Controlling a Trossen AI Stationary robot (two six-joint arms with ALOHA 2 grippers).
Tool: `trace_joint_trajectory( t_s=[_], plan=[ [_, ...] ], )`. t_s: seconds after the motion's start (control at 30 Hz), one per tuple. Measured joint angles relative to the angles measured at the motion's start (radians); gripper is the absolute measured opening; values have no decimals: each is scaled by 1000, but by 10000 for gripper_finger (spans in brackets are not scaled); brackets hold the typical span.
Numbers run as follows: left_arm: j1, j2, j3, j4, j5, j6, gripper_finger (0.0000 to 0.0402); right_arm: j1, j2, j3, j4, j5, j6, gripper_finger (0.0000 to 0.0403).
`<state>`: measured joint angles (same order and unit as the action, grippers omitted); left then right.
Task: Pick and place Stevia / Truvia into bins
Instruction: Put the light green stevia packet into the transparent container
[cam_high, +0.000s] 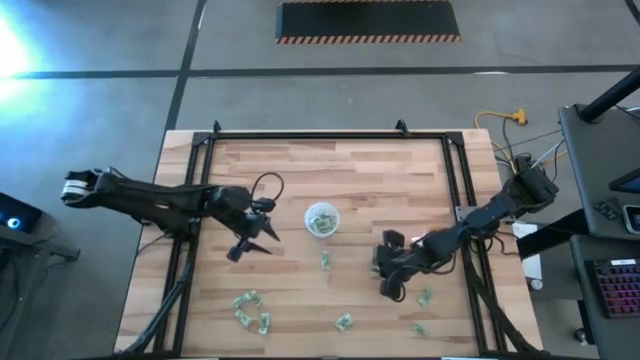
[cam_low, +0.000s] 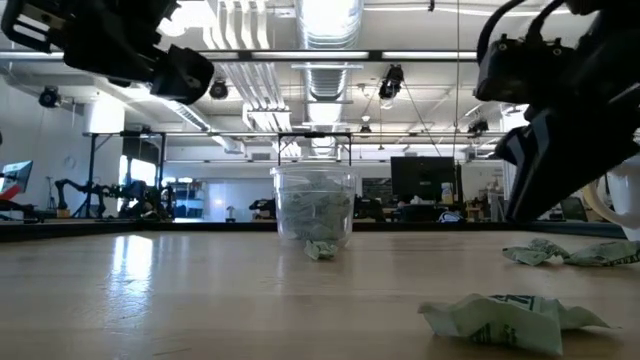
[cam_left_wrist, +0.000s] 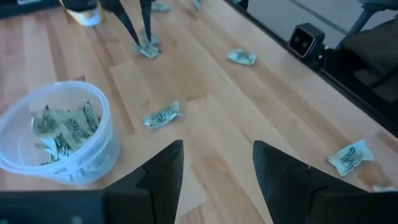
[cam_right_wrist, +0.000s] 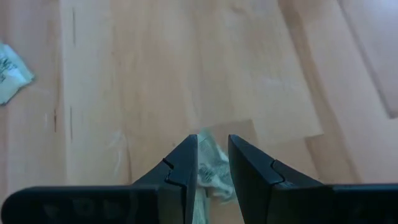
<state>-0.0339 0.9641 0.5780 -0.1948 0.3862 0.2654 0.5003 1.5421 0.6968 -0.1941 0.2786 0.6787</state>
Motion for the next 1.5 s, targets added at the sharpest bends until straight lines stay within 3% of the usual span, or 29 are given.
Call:
trace_joint_trajectory(
  t_s=[0.23,0.57,0.93,1.23,1.4,1.5],
  plan=[
    [-2,-64,-14,-1,0,-2,177,15,34,-57,96,11,-3,82],
    [-2,-62,-16,-1,0,-7,177,13,129,-39,159,21,-58,81],
    [-2,-62,-16,-1,-1,-8,177,12,128,-13,141,9,-159,15],
    [-2,-62,-16,-1,-1,-8,177,10,128,39,138,34,-291,9],
    [-2,-62,-16,-1,-1,-9,177,10,119,82,143,128,-419,9],
    [-2,-62,-16,-4,-1,-34,177,5,116,117,145,257,-539,9]
  ],
)
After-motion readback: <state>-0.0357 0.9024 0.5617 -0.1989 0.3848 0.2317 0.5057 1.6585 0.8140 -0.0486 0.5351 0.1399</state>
